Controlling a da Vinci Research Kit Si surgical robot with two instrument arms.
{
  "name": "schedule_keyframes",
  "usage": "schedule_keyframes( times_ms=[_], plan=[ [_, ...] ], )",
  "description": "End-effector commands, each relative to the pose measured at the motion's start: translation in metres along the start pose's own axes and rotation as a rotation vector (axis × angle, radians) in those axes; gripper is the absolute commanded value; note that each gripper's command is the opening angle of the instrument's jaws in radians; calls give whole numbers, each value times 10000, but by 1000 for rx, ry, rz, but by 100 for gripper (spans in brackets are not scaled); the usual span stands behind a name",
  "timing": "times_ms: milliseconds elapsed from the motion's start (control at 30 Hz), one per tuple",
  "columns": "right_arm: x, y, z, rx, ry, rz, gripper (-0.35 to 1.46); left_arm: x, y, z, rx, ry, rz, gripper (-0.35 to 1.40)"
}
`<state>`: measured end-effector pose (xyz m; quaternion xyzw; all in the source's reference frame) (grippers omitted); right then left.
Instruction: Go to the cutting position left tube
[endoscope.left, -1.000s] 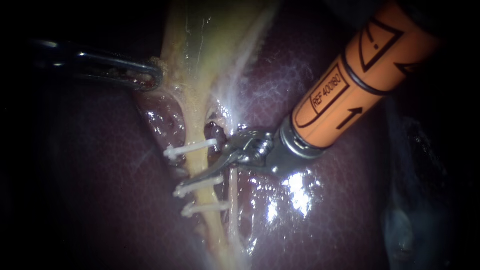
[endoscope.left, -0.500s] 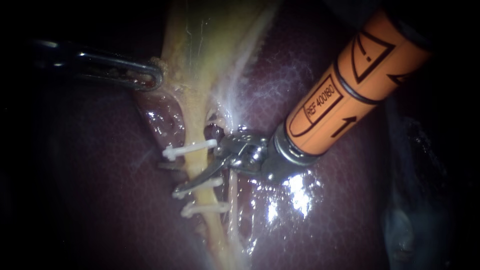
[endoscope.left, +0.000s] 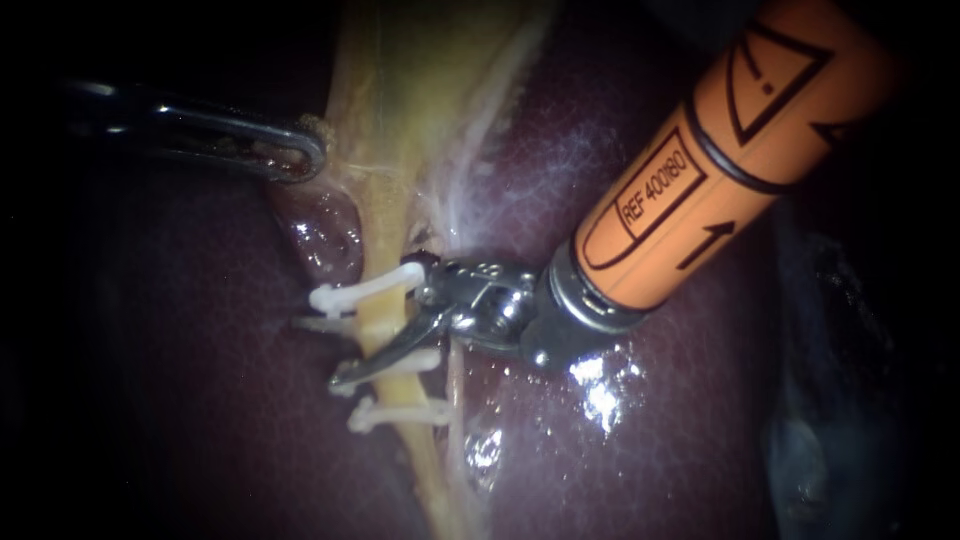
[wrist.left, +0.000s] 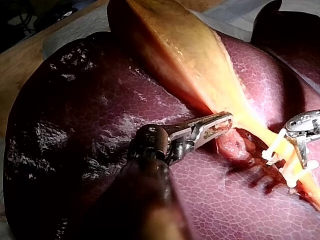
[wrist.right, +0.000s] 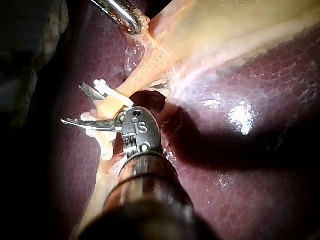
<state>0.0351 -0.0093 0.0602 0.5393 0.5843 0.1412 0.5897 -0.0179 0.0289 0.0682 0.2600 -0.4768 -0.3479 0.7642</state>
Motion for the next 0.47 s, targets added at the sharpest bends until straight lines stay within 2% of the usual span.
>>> schedule_keyframes(
  times_ms=[33, 467],
  plan=[
    [0, 0, 0, -1, 0, 1, 129, 0, 0, 0, 0, 0, 0, -35],
    [-3, 3, -1, -2, -2, 0, 127, 0, 0, 0, 0, 0, 0, -35]
  ],
)
